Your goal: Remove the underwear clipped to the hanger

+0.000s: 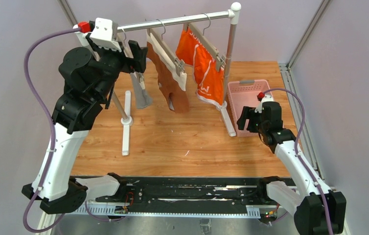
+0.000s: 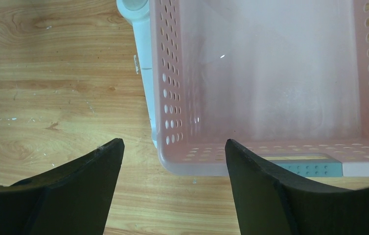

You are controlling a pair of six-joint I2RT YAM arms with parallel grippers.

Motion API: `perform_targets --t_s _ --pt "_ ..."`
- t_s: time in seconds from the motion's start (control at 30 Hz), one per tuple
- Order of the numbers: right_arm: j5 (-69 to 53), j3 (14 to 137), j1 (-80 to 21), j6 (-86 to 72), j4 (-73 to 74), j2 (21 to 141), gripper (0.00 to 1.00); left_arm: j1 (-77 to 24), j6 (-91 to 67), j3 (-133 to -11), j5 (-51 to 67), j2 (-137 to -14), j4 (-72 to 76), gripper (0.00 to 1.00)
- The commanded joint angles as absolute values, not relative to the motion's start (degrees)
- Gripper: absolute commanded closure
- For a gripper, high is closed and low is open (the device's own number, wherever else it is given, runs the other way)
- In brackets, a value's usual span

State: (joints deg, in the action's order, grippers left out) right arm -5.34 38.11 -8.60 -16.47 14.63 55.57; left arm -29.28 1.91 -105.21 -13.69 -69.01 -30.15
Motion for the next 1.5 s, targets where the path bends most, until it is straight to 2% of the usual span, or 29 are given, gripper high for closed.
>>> perform_targets --t_s 0.0,0.23,0.43,0.63,0.73,0.9,1.0,1.13,1.47 --pt "-7.32 39.29 -8.21 -17.30 14.16 53.69 0.23 -28.96 1.66 -102.89 -16.03 -68.22 -29.30 0.14" --pt "-6.81 38.19 -8.35 -16.92 14.88 51.33 0.23 -28.92 1.76 -101.80 -18.77 -70.16 -28.80 0.19" --pt "-7.20 38.75 -8.31 -16.84 15.10 52.56 0.26 -28.96 1.88 -102.19 -21.48 -71.53 -29.24 0.28" --pt "-7.23 39.36 -8.34 -16.81 15.19 53.90 0.28 -28.84 1.37 -100.86 -22.99 -70.75 -28.97 0.31" --pt "-7.29 39.38 -8.29 -17.09 15.17 54.54 0.29 -28.83 1.40 -100.07 -23.38 -70.26 -28.66 0.38" --pt "-7.48 38.99 -8.35 -17.64 15.13 54.89 0.31 -28.51 1.14 -98.18 -23.82 -69.79 -28.48 0.43" --pt "-7.39 38.81 -8.35 -17.76 15.15 54.84 0.32 -28.26 1.06 -97.82 -24.20 -69.70 -28.69 0.51" --pt "-7.15 38.99 -8.35 -17.68 15.20 54.89 0.32 -27.98 0.91 -97.40 -25.29 -69.25 -28.65 0.49" --pt "-7.81 38.72 -8.34 -17.82 15.03 55.83 0.33 -27.18 1.67 -95.13 -28.54 -68.28 -26.26 0.33"
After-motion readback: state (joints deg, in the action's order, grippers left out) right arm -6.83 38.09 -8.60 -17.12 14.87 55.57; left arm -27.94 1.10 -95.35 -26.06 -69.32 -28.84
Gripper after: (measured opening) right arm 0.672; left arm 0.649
